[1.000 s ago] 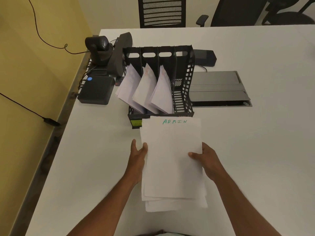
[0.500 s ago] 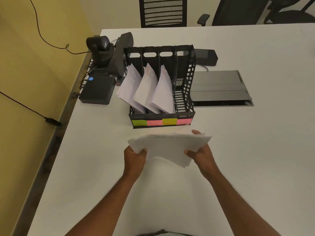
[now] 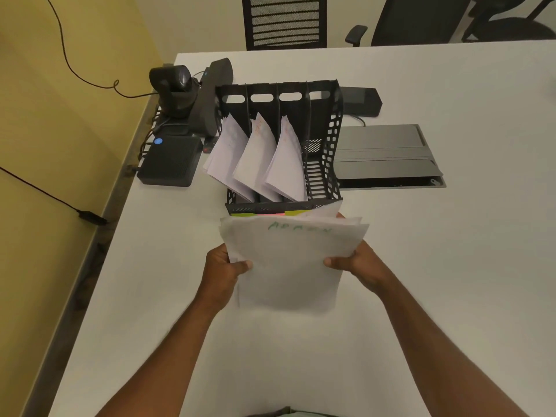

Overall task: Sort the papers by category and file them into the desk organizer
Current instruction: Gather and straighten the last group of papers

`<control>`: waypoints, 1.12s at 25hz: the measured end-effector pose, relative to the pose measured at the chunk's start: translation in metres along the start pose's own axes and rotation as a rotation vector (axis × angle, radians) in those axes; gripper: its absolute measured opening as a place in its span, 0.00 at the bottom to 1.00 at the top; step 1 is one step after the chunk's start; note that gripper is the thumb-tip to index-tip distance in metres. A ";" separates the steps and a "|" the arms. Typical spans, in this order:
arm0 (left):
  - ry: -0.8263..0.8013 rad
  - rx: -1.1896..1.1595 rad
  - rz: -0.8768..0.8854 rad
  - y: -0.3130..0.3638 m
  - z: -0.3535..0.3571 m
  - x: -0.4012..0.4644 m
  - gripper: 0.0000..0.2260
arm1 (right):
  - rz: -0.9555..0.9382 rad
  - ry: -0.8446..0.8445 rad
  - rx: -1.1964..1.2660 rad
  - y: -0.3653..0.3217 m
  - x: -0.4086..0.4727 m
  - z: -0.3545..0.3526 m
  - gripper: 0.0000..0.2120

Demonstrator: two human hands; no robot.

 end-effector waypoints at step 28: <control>0.278 -0.110 -0.076 -0.063 0.022 -0.010 0.24 | 0.149 0.381 0.014 0.046 -0.002 0.055 0.11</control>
Point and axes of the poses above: each hand's wrist, its own x-axis towards the middle knuckle, its own z-axis out of the palm, y = z × x, the point moved 4 cm from there along x, towards the middle knuckle, and after that the axes turned 11 degrees about -x, right-handed, at the moved point
